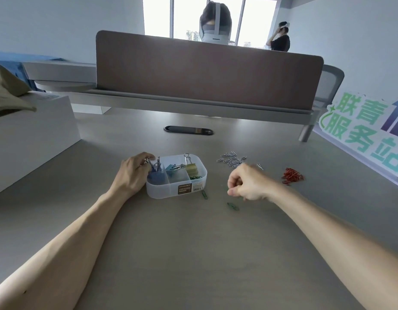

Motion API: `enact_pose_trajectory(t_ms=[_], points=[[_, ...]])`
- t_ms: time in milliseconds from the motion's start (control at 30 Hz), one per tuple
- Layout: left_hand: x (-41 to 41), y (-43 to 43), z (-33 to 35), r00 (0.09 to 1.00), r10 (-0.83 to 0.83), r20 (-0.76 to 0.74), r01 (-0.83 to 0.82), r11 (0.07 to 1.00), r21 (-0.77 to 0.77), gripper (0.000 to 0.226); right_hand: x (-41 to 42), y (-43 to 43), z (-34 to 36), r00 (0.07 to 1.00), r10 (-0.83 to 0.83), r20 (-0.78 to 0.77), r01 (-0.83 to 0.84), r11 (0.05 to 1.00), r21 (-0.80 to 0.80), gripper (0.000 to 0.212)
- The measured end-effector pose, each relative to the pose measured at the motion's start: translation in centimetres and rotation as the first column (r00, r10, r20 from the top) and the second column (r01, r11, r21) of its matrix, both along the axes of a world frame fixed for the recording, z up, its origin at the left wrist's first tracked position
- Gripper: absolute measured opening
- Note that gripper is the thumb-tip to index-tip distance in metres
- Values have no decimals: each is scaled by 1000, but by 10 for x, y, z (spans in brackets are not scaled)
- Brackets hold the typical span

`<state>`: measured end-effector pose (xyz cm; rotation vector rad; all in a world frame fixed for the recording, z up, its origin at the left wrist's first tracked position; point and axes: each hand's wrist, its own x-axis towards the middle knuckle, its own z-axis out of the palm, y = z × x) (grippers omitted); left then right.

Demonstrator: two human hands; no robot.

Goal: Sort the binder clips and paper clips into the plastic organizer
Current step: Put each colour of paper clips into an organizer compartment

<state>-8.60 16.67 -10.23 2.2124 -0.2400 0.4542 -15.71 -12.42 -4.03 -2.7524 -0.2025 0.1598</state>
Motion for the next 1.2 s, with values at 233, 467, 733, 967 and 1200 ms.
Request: enact_pose_trajectory(t_ms=[233, 467, 733, 967, 1200], points=[[0, 0, -2, 1000, -14, 27, 13, 999, 29, 38, 46, 48, 38, 988, 96, 120, -97, 995, -1, 14], [-2, 2, 1, 1000, -26, 15, 26, 1000, -7, 37, 63, 89, 37, 972, 235, -21, -232, 935, -268, 6], [0, 4, -1, 999, -20, 29, 19, 1000, 13, 38, 59, 81, 32, 951, 298, 81, -281, 945, -169, 13], [1, 5, 0, 999, -3, 33, 2, 1000, 21, 39, 35, 34, 24, 976, 117, 182, -129, 990, 54, 25], [-1, 4, 2, 999, 18, 38, -19, 1000, 22, 42, -2, 0, -9, 985, 120, -121, -143, 970, -196, 10]])
